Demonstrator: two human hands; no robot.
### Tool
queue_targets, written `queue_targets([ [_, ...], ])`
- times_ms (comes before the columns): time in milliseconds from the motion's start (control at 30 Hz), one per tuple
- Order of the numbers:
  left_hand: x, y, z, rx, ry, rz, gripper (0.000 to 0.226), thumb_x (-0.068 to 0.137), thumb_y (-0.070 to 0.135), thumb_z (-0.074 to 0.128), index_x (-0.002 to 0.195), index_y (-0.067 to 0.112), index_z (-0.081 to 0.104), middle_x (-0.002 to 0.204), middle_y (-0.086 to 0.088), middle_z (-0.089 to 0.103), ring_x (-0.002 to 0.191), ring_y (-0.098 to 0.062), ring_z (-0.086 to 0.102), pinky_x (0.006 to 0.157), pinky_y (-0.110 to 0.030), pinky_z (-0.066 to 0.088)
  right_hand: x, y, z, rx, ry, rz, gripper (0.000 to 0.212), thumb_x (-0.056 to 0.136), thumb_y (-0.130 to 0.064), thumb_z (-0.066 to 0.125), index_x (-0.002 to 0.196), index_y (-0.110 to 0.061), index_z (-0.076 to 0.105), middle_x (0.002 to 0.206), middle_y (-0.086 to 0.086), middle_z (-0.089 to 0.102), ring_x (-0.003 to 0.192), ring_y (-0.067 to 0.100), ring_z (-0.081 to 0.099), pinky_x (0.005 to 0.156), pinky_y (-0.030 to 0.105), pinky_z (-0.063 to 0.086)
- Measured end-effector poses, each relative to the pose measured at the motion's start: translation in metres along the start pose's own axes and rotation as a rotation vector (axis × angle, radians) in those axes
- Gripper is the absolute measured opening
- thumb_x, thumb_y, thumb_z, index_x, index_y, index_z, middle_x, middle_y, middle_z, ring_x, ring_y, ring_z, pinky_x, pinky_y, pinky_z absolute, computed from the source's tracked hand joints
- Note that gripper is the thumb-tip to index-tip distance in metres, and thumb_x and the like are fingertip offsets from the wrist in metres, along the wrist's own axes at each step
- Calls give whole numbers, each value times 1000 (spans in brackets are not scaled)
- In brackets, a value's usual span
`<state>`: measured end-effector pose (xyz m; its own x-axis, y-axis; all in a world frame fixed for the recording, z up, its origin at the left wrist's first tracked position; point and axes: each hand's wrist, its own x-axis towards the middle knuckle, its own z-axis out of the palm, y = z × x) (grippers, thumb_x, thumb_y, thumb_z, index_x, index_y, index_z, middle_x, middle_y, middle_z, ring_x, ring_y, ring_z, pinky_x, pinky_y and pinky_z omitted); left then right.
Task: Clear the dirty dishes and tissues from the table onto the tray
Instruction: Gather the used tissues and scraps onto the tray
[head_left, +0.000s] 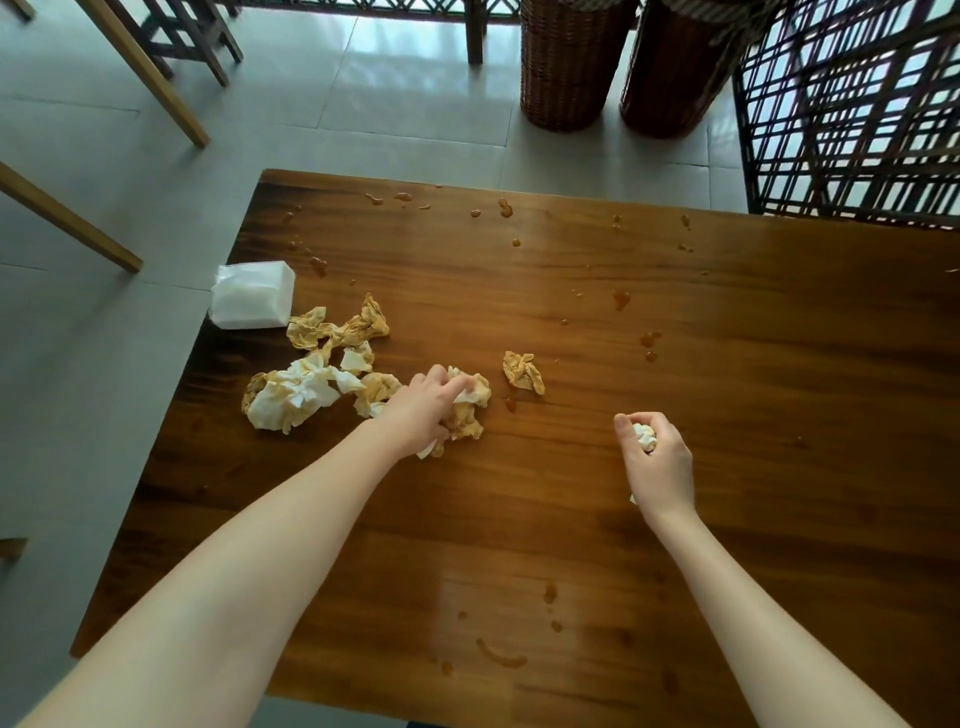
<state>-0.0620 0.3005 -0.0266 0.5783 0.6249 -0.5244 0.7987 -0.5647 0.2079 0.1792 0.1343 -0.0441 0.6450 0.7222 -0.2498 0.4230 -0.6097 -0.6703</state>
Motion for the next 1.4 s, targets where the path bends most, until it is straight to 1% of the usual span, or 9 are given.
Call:
queue_targets([
  [133,-4,-1,6,-94,45,18,53,87,10,66,129,29,41,121,-6,40,97,-19,43,84,-30,44,2,4,0,2,-12,32,40,90,-54,47,107,-19,58,100,-1,56,88,16,56,67,34,55],
  [433,-35,8,0,-303,281,-19,35,88,8,63,119,20,52,110,-1,43,93,-16,49,75,-23,43,-8,-1,-6,-25,-43,25,40,91,-54,46,105,-18,58,101,3,58,88,20,58,69,38,56],
  [600,-68,18,-15,-374,452,38,38,87,5,64,121,19,54,115,-2,47,97,-12,49,79,-17,42,-39,-8,-11,-11,3,23,31,90,-55,47,97,-26,53,96,3,58,78,17,58,53,32,54],
  [800,-105,32,-10,-643,525,45,35,83,7,69,114,17,55,106,-3,54,92,-14,51,68,-11,39,-96,-8,-18,42,97,49,33,90,-54,47,101,-24,54,98,-1,56,73,11,55,45,17,43],
  [900,-121,38,-2,-734,497,79,33,82,6,69,110,16,55,100,-6,56,89,-20,57,71,-26,52,-129,0,-24,73,131,91,33,91,-52,48,103,-22,56,98,2,58,76,13,58,48,21,47],
  [1000,-128,48,4,-750,457,127,32,82,6,69,109,17,56,101,-8,60,89,-22,59,73,-32,54,-157,10,-33,105,173,136,35,91,-51,48,105,-20,57,99,3,60,80,16,59,57,28,53],
  [1100,-131,66,9,-764,404,178,32,82,6,69,109,19,57,102,-5,63,89,-20,61,70,-27,52,-183,23,-47,129,199,179,32,92,-48,50,106,-20,57,100,4,60,80,18,60,61,34,57],
  [1233,-132,99,15,-785,338,273,32,82,4,69,105,22,57,96,2,63,77,-6,60,55,-8,44,-210,43,-71,154,276,211,34,93,-43,52,120,-21,56,106,1,62,85,18,61,62,33,57],
  [1400,-125,147,22,-738,266,337,40,84,5,68,117,20,52,107,-1,59,83,-14,58,51,-4,44,-233,70,-95,183,368,277,37,93,-43,53,125,-25,53,108,-3,60,87,16,62,62,33,59],
])
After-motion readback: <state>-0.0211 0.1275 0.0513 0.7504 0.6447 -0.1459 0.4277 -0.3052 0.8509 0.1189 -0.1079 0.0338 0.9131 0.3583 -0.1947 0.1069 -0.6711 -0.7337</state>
